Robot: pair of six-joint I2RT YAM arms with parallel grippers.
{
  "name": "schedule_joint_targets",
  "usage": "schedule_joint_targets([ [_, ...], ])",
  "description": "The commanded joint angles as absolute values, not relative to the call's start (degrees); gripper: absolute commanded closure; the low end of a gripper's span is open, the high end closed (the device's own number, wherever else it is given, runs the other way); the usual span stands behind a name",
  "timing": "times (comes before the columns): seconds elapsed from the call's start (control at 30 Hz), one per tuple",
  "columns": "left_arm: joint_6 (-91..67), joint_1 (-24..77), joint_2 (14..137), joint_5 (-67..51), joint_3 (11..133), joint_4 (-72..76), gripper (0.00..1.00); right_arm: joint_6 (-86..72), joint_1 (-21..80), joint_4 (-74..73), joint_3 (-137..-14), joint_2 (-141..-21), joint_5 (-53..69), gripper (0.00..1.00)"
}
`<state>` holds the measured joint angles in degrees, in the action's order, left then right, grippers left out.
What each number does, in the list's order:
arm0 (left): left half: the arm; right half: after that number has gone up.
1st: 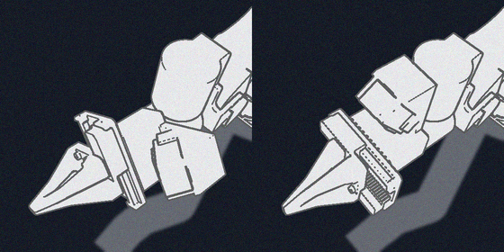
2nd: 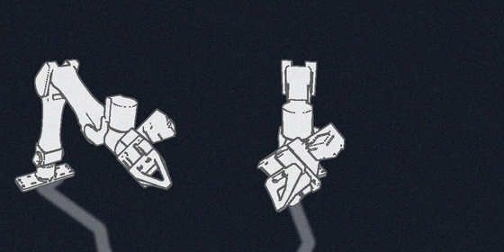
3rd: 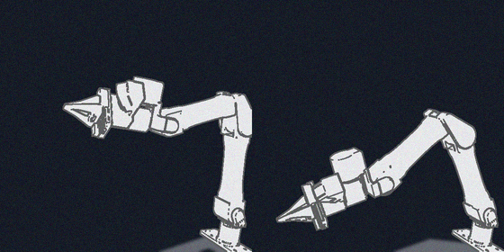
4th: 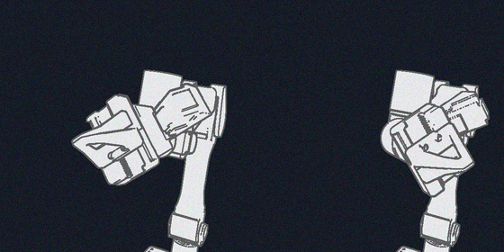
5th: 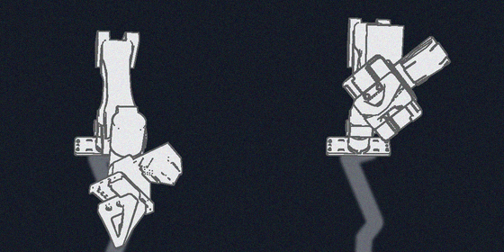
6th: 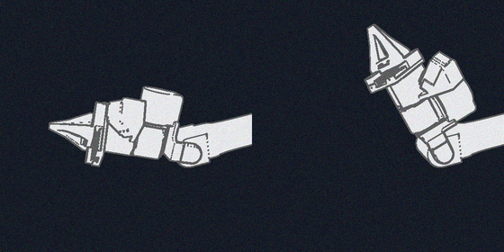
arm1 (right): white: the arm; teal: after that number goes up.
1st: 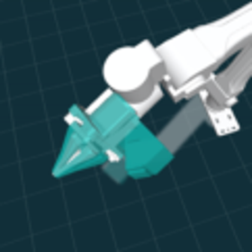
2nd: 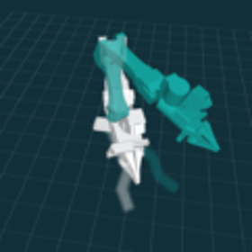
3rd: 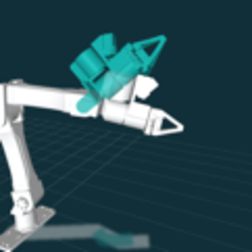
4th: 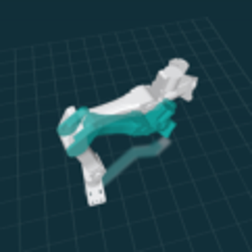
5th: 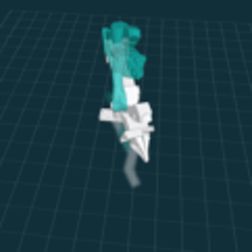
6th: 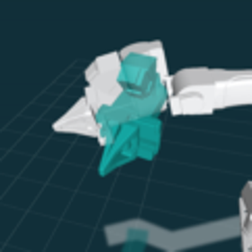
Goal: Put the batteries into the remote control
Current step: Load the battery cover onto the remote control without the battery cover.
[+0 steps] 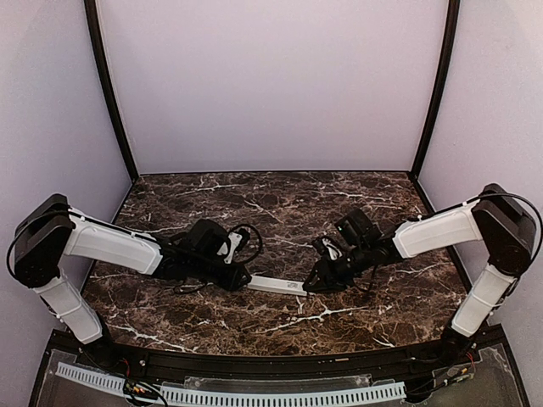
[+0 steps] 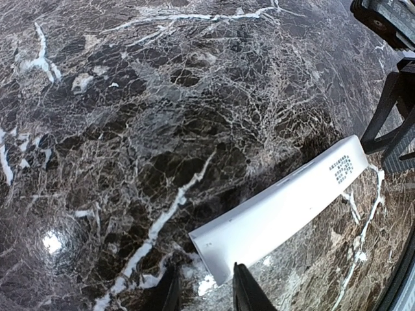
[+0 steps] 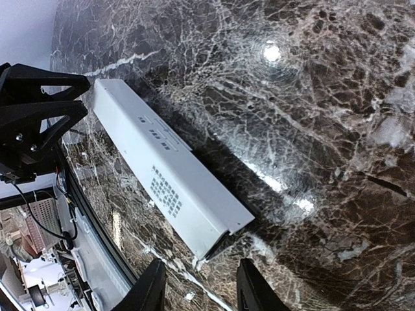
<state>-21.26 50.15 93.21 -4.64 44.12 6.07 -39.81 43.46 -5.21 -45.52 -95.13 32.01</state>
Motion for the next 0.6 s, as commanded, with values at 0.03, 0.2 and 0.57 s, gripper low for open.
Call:
schedule_joint_targets([
  [0.03, -21.62, 50.47, 93.68, -5.55, 45.24, 6.57, 0.74, -40.38, 43.77, -2.95, -44.74, -97.26, 32.56, 0.65],
  [0.2, -21.59, 50.52, 93.93, -5.42, 45.26, 6.60, 0.79, -40.41, 43.77, -2.42, -44.65, -98.40, 32.68, 0.67],
  [0.57, -21.54, 50.97, 95.13, -5.78, 45.79, 6.41, 0.83, -40.27, 43.64, -1.96, -44.60, -99.33, 32.55, 0.69],
])
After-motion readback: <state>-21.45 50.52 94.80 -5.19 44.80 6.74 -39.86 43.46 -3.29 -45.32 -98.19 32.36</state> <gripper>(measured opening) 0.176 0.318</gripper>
